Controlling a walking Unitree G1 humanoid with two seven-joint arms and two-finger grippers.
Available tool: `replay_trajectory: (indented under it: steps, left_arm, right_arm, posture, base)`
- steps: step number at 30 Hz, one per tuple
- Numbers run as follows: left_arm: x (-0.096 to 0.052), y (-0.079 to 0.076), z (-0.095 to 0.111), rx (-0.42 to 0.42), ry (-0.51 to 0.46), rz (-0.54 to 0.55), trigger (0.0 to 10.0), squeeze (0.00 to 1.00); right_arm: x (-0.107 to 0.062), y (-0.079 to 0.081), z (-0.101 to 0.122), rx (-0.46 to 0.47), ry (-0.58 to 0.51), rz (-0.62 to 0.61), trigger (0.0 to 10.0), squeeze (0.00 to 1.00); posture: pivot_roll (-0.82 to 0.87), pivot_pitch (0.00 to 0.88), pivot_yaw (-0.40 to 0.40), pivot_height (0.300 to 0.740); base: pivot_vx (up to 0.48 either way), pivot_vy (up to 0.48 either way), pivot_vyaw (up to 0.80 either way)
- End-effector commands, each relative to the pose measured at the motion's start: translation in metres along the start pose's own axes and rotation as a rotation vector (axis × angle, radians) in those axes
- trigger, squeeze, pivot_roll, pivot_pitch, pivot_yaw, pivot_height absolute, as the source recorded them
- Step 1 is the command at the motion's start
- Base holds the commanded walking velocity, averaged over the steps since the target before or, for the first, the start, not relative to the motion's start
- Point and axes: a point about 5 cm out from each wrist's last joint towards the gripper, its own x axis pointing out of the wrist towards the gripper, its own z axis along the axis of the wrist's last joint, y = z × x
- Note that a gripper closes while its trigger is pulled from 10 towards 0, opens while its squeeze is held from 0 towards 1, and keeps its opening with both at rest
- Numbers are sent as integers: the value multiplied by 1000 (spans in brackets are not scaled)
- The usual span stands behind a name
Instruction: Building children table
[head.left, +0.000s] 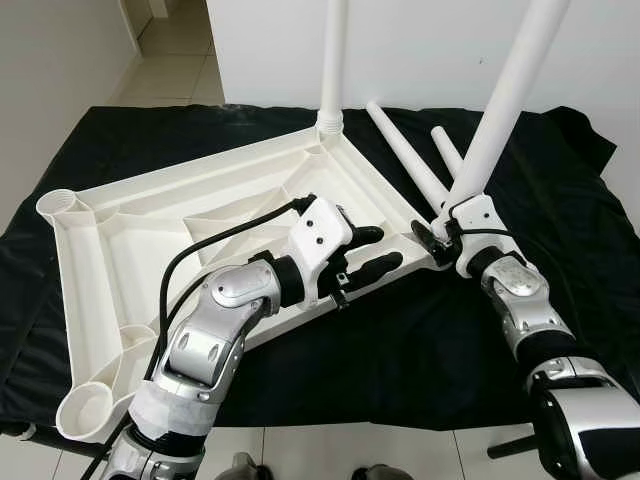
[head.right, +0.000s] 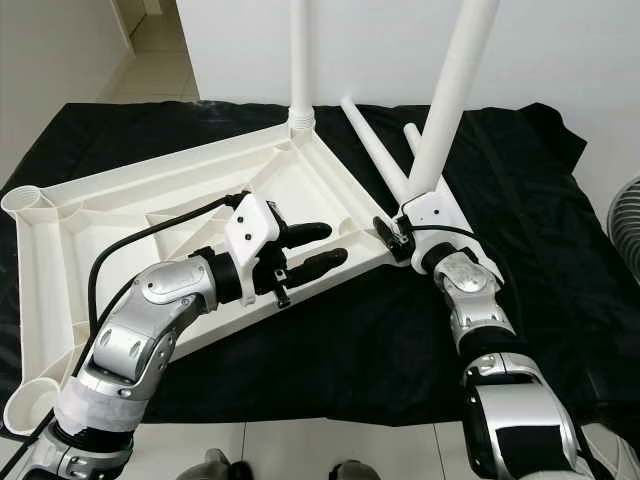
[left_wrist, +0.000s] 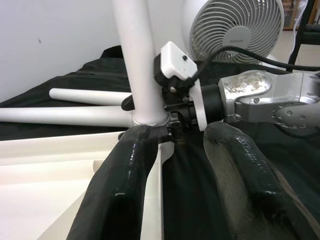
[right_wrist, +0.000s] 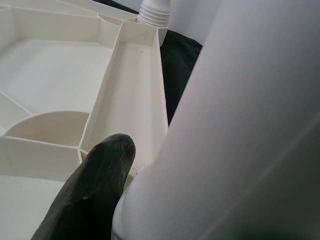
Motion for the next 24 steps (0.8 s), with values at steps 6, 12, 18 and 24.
replay_trajectory:
  steps: [6,12,18,24]
  left_arm:
    - [-3,3,1,2,3,88,10000,0]
    - [-2,3,1,3,2,80,10000,0]
    - [-4,2,1,-1,6,82,10000,0]
    - [-4,2,1,-3,8,80,10000,0]
  right_arm:
    - [-28,15,-45,65,155,39,10000,0]
    - [-36,20,-52,177,103,10,10000,0]
    - [-44,30,-62,282,102,-32,10000,0]
    - [-43,29,-62,261,113,-32,10000,0]
  posture:
    - [-115,104,50,740]
    - [-113,110,51,740]
    - [-110,116,56,740]
    - [-111,116,57,740]
  base:
    - [0,0,0]
    - [0,0,0]
    - [0,0,0]
    - [0,0,0]
